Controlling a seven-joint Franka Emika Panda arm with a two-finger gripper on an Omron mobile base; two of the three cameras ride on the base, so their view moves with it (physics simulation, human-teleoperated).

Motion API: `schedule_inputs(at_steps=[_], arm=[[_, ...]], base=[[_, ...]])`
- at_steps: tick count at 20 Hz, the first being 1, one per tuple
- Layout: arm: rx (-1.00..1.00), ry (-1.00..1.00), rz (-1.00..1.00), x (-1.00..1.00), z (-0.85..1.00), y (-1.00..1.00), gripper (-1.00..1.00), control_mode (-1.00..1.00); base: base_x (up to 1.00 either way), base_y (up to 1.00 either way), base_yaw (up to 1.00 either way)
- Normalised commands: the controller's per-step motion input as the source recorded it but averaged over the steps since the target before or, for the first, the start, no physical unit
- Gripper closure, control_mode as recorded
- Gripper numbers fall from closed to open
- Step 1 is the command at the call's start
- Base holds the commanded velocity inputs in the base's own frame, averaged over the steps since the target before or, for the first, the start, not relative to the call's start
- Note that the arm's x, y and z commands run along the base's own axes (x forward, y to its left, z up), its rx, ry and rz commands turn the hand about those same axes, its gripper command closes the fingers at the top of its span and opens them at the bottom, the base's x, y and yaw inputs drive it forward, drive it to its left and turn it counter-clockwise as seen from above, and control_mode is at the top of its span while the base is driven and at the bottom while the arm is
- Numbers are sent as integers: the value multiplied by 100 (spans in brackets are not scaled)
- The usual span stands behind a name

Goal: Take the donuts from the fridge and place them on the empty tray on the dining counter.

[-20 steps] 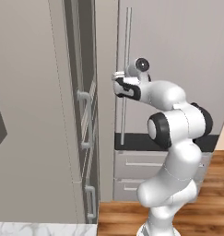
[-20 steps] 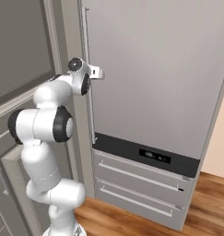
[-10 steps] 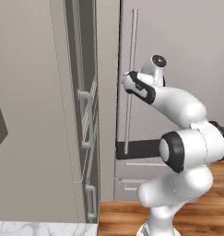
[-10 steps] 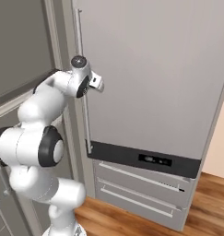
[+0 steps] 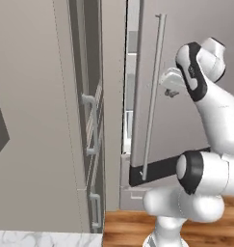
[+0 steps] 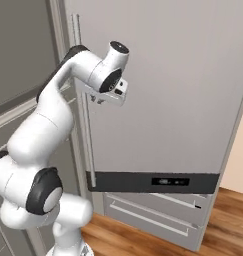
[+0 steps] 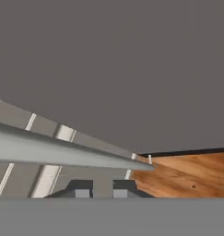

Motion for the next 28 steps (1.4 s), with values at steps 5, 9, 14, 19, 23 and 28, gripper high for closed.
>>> schedule_inputs(at_steps=[5,9,14,19,23,28], arm=[[-5,-88,1,-91,-37,-33,100,-100],[-13,-100,-4,-80,11,22,-100,-100],[-12,-75,-37,-68,64,85,-100,-100],[1,-22,-74,-89,9,31,-100,-100],[0,-16,-70,-93,1,51,-100,-100],[19,-4,-35,-91,27,15,-100,-100]], base=[[0,0,0],[0,0,0],[0,0,0],[0,0,0],[0,0,0],[0,0,0]])
